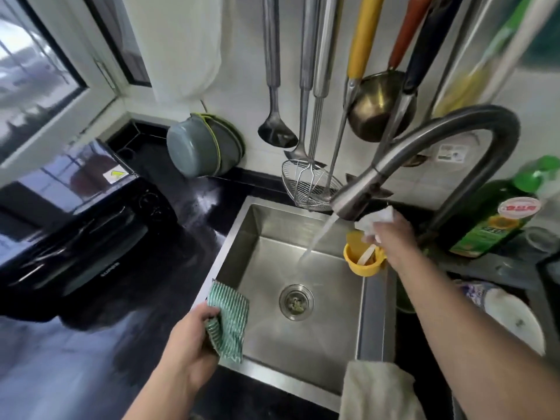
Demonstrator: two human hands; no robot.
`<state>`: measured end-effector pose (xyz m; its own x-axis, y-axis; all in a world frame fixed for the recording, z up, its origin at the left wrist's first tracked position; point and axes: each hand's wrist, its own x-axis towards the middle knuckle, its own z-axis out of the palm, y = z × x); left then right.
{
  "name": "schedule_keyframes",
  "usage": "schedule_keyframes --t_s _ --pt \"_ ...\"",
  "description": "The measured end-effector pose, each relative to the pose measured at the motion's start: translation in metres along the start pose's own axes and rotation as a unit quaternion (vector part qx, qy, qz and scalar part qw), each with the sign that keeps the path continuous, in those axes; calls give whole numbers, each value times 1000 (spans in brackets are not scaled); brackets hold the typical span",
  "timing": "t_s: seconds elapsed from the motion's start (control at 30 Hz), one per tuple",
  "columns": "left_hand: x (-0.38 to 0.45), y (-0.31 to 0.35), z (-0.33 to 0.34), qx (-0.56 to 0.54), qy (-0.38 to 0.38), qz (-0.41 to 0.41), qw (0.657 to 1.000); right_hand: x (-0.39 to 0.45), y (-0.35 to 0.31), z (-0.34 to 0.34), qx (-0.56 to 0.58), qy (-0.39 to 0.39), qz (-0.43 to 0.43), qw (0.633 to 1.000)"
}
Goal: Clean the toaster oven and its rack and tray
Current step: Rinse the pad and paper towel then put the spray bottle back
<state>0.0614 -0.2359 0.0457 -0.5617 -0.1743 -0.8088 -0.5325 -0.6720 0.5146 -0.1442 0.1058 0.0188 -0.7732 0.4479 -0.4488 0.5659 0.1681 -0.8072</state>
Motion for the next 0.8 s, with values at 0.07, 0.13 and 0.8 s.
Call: schedule_keyframes --t_s 0.07,0.13,0.8 --pt "0 2 -3 -11 3 -4 1000 -36 26 23 170 -9 26 985" --pt "0 1 -3 -15 5 -13 1000 -75 48 63 257 -103 110 955" --pt "42 47 -28 59 -67 -51 995 -116 61 155 677 -97 337 647"
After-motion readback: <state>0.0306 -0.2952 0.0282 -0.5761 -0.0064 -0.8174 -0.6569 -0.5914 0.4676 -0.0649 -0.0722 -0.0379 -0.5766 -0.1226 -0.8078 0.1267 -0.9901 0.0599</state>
